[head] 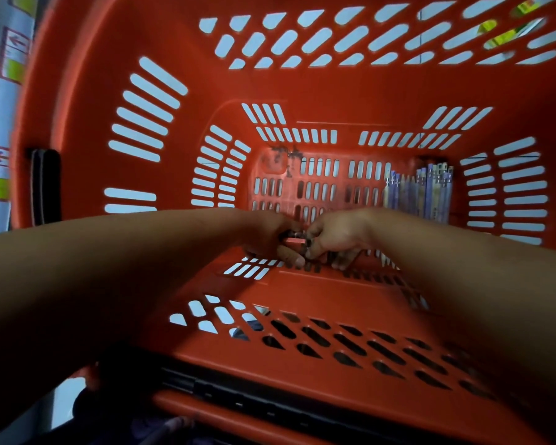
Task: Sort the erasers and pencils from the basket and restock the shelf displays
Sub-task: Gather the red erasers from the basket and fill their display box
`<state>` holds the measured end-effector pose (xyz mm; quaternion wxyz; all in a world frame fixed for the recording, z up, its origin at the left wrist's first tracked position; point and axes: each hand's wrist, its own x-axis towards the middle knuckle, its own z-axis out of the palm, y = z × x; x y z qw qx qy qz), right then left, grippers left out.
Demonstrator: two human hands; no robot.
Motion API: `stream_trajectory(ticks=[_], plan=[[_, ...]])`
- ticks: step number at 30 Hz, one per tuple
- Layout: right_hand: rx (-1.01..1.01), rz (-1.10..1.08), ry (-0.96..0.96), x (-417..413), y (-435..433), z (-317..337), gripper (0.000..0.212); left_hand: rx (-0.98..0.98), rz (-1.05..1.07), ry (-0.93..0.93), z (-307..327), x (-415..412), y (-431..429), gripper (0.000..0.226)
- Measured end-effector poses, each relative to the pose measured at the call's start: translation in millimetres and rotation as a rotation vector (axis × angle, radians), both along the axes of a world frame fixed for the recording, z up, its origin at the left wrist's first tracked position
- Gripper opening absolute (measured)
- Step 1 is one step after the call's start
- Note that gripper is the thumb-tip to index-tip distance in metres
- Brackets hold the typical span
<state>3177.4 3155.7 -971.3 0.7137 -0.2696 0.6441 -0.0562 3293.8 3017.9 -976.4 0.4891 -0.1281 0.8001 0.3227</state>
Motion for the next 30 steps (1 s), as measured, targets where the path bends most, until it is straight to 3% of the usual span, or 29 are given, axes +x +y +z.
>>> stream_trajectory(ticks=[2, 8, 9, 12, 14, 19, 30], plan=[[-0.003, -0.008, 0.001, 0.1, 0.0, 0.7, 0.004, 0.001, 0.038, -0.034, -1.0, 1.1, -2.2, 0.069], [-0.024, 0.006, 0.046, 1.9, -1.2, -1.8, 0.006, 0.029, 0.063, -0.027, 8.6, -5.7, 2.3, 0.049], [-0.032, 0.022, 0.058, 2.1, -1.6, -1.1, 0.003, 0.051, 0.087, -0.088, 9.9, -8.0, 0.9, 0.051], [-0.041, 0.048, 0.071, 2.9, -3.0, -1.2, 0.02, 0.091, 0.186, -0.314, 15.2, -14.5, -4.1, 0.045], [-0.049, 0.043, 0.07, 2.7, -3.6, -0.3, 0.022, 0.106, 0.188, -0.348, 16.8, -16.7, -7.1, 0.036], [-0.023, -0.084, -0.02, 0.0, -2.1, 2.6, 0.009, 0.11, 0.247, -0.314, 20.7, -14.5, -9.4, 0.041], [0.095, -0.415, -0.264, -3.0, -2.5, 14.8, 0.017, 0.082, 0.476, -0.221, 18.8, -9.3, 0.1, 0.034]])
